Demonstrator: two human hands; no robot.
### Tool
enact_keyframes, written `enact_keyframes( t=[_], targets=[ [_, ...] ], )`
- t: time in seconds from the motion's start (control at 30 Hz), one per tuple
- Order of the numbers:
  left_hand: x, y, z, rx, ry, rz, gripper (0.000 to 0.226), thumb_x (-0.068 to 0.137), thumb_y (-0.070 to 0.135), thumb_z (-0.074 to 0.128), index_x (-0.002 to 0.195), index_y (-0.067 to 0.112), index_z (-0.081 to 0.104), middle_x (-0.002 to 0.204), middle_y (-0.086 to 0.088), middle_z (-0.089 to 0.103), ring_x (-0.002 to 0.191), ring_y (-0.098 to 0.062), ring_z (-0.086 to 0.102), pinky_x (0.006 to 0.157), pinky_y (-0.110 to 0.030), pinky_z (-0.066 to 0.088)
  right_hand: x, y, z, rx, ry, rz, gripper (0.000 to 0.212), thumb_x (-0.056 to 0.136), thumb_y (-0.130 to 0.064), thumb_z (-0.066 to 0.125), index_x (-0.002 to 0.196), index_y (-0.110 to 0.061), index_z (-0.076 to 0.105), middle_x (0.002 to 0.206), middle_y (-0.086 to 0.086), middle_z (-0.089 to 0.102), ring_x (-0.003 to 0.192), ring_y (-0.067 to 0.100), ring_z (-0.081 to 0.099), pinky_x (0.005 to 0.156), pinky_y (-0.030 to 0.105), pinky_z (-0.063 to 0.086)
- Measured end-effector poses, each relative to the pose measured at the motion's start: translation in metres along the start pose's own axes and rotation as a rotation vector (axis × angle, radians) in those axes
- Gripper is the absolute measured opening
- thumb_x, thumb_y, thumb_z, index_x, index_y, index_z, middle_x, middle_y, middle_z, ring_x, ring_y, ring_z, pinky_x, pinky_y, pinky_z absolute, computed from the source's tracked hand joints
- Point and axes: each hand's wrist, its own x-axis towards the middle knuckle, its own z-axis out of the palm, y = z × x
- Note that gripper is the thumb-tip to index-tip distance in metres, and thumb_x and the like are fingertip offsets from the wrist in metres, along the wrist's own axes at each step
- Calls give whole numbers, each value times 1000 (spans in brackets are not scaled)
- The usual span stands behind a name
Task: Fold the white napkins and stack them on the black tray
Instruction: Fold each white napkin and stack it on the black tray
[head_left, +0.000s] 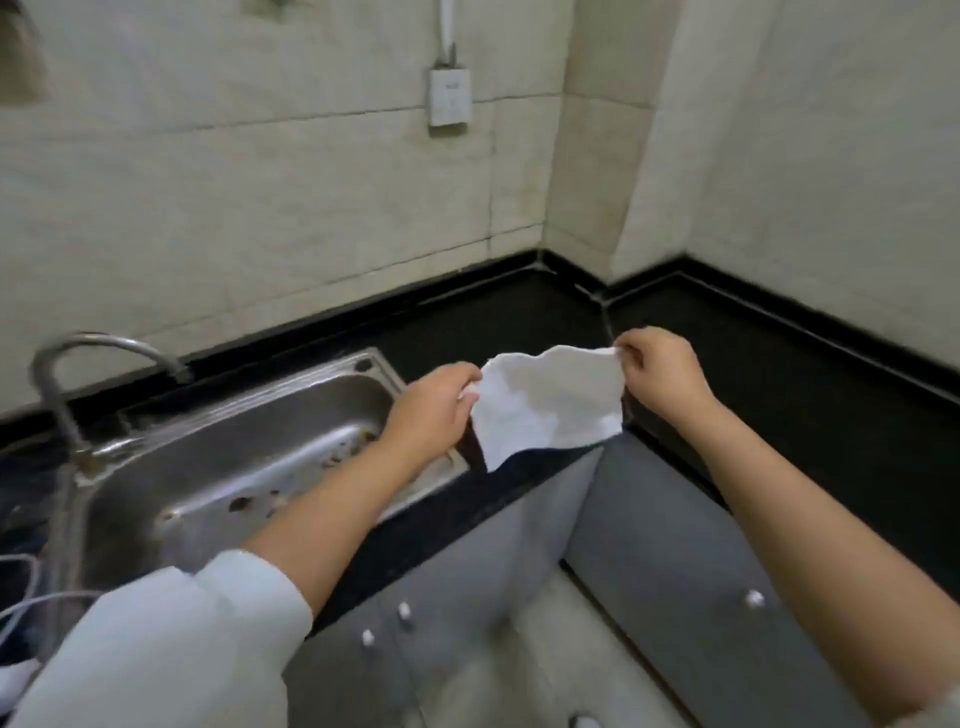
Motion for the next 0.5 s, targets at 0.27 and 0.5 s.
enact_keyframes(
  t=[0.27, 0.5],
  targets=[
    [151, 221, 176, -106, -94, 227, 25, 94, 14, 45, 106, 5, 65, 106, -14, 62, 104, -29, 56, 84, -33, 41, 13, 263, -130, -109, 201, 320, 28, 86, 1, 41, 97, 2, 67, 103, 24, 65, 100, 34, 58, 71, 26, 34],
    [210, 353, 275, -166, -197, 532, 22, 93, 14, 50, 102, 4, 67, 99, -13, 66, 98, -26, 58, 82, -33, 43, -36, 409, -222, -279, 230, 479, 24, 85, 3, 46, 97, 4, 67, 100, 26, 66, 97, 37, 59, 75, 31, 40]
  ],
)
